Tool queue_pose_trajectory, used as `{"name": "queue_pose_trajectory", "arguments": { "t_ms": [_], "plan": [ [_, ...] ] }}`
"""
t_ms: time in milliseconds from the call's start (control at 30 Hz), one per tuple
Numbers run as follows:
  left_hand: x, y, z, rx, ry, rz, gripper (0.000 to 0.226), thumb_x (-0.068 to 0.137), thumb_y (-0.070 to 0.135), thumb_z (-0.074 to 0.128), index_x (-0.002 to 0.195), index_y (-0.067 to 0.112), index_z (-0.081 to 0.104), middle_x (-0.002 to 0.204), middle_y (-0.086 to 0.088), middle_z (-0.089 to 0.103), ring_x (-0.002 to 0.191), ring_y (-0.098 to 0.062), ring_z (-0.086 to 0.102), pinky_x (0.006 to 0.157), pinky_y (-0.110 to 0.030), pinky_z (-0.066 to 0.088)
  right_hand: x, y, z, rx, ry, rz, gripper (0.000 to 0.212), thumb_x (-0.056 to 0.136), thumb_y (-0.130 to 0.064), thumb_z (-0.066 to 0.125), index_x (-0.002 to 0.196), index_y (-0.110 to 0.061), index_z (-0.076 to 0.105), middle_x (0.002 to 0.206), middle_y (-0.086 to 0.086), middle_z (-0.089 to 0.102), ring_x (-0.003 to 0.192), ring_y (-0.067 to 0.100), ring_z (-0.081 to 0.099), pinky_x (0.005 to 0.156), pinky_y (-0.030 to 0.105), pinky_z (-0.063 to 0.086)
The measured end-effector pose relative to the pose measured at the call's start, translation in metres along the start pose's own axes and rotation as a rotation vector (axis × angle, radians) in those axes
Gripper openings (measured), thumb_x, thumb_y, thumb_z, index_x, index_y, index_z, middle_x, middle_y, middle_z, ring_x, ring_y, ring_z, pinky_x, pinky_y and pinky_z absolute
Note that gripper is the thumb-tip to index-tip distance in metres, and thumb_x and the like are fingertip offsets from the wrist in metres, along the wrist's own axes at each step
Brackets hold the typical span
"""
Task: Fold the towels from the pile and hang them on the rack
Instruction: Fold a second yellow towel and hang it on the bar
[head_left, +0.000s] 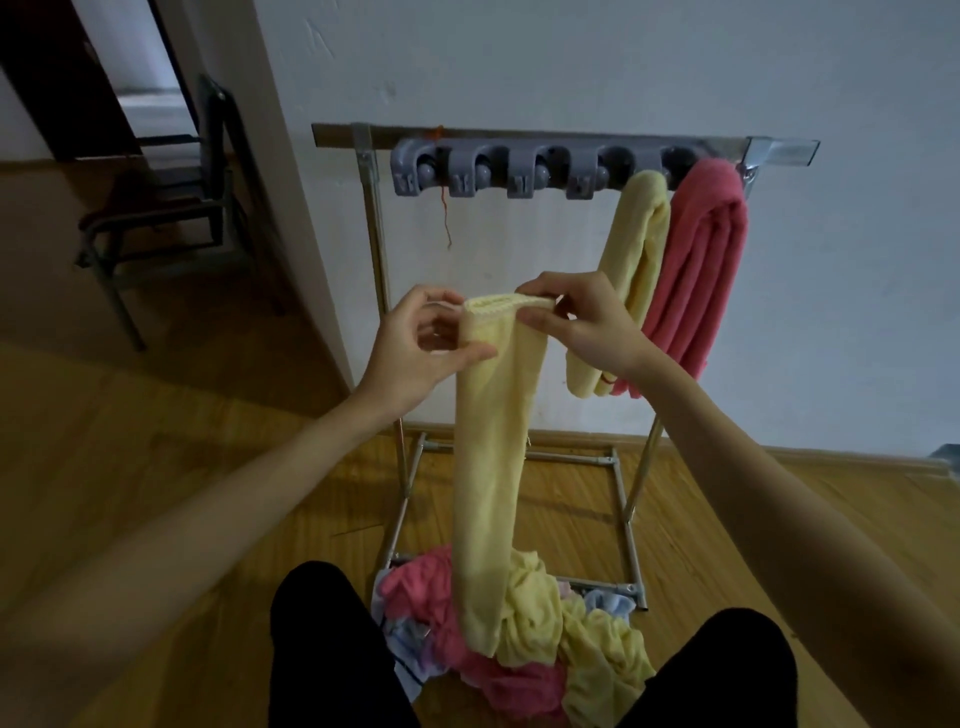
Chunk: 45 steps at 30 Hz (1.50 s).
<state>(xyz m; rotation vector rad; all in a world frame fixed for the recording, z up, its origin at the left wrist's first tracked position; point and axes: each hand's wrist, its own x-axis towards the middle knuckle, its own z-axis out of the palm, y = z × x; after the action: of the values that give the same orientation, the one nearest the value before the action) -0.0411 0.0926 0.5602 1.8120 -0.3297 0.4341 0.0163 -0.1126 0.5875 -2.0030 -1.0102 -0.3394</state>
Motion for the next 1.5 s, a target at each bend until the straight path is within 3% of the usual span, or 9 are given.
{"name": "queue_pose_trajectory", "arguments": {
  "t_ms": [300,467,600,700,800,1100,1167,1300,1500],
  "plan": [
    [-0.063,-0.141,0.021,0.072,-0.255,-0.511,0.039,0.067,0.011,0.084,0.102,0.010,0.069,0.098,0.001,0.071,0.092,-0.011,0.068,0.088,-0.032,0.055,0.005,0.003,0.009,0.025,0.020,0.033,0.019,0.090,-0.015,0.060,0.102,-0.003,0.068,0.088,0.007,0.067,0.074,0.028,0.058,0.063,0.034,0.045],
    [-0.054,-0.173,0.045,0.116,-0.350,-0.538,0.040,0.071,0.023,0.082,0.108,0.015,0.068,0.103,0.005,0.068,0.097,-0.008,0.063,0.077,-0.018,0.051,-0.007,0.005,-0.003,0.057,0.103,0.136,0.016,0.091,-0.011,0.059,0.103,-0.004,0.068,0.088,-0.001,0.066,0.078,0.009,0.059,0.069,0.026,0.046],
    [-0.044,-0.179,0.057,0.117,-0.310,-0.534,0.031,0.079,0.023,0.076,0.106,0.014,0.064,0.101,-0.002,0.067,0.091,-0.014,0.063,0.082,-0.030,0.052,-0.026,0.018,-0.013,0.016,0.302,0.252,0.008,0.092,-0.010,0.057,0.090,-0.009,0.066,0.074,-0.006,0.060,0.067,0.003,0.056,0.060,0.016,0.044],
    [-0.042,-0.187,0.054,0.108,-0.237,-0.496,0.031,0.082,0.021,0.073,0.108,0.010,0.060,0.100,-0.007,0.067,0.092,-0.019,0.065,0.081,-0.034,0.053,-0.045,0.044,-0.015,-0.005,0.397,0.445,0.012,0.092,-0.012,0.053,0.085,-0.006,0.060,0.065,0.009,0.058,0.056,0.021,0.059,0.042,0.017,0.040],
    [-0.036,-0.190,0.045,0.166,-0.167,-0.448,0.019,0.082,0.015,0.073,0.092,0.009,0.058,0.089,-0.016,0.066,0.087,-0.034,0.065,0.071,-0.039,0.051,-0.061,0.074,-0.012,-0.028,0.416,0.642,0.013,0.091,-0.014,0.050,0.088,-0.002,0.054,0.074,0.022,0.060,0.063,0.035,0.061,0.049,0.037,0.048],
    [0.026,-0.109,0.025,0.305,-0.381,-0.109,0.016,0.086,0.019,0.068,0.079,0.031,0.060,0.073,0.010,0.059,0.069,-0.005,0.056,0.065,-0.023,0.042,-0.111,0.122,0.034,-0.213,-0.207,1.082,0.020,0.080,-0.009,0.057,0.063,-0.009,0.047,0.061,-0.001,0.041,0.055,0.010,0.039,0.049,0.020,0.031],
    [0.034,-0.085,0.019,0.419,-0.497,-0.021,0.013,0.087,0.022,0.066,0.082,0.032,0.060,0.075,0.011,0.059,0.072,-0.006,0.056,0.065,-0.022,0.041,-0.115,0.122,0.045,-0.196,-0.354,1.091,0.009,0.080,-0.006,0.061,0.088,-0.004,0.059,0.072,-0.002,0.049,0.062,0.008,0.047,0.050,0.016,0.037],
    [0.045,-0.046,0.010,0.554,-0.640,0.097,0.003,0.089,0.022,0.064,0.088,0.022,0.061,0.078,0.004,0.062,0.075,-0.011,0.058,0.066,-0.024,0.042,-0.107,0.109,0.056,-0.260,-0.613,0.978,0.053,0.077,-0.013,0.074,0.124,-0.004,0.052,0.111,0.007,0.058,0.094,0.018,0.057,0.072,0.024,0.050],
    [0.049,-0.029,0.003,0.587,-0.734,0.097,0.006,0.089,0.024,0.064,0.090,0.018,0.063,0.081,0.005,0.063,0.078,-0.006,0.058,0.067,-0.017,0.042,-0.074,0.072,0.078,0.351,-0.182,0.528,0.062,0.060,-0.031,0.086,0.110,-0.015,0.052,0.115,0.005,0.061,0.111,0.016,0.060,0.095,0.033,0.050]
  ]
}}
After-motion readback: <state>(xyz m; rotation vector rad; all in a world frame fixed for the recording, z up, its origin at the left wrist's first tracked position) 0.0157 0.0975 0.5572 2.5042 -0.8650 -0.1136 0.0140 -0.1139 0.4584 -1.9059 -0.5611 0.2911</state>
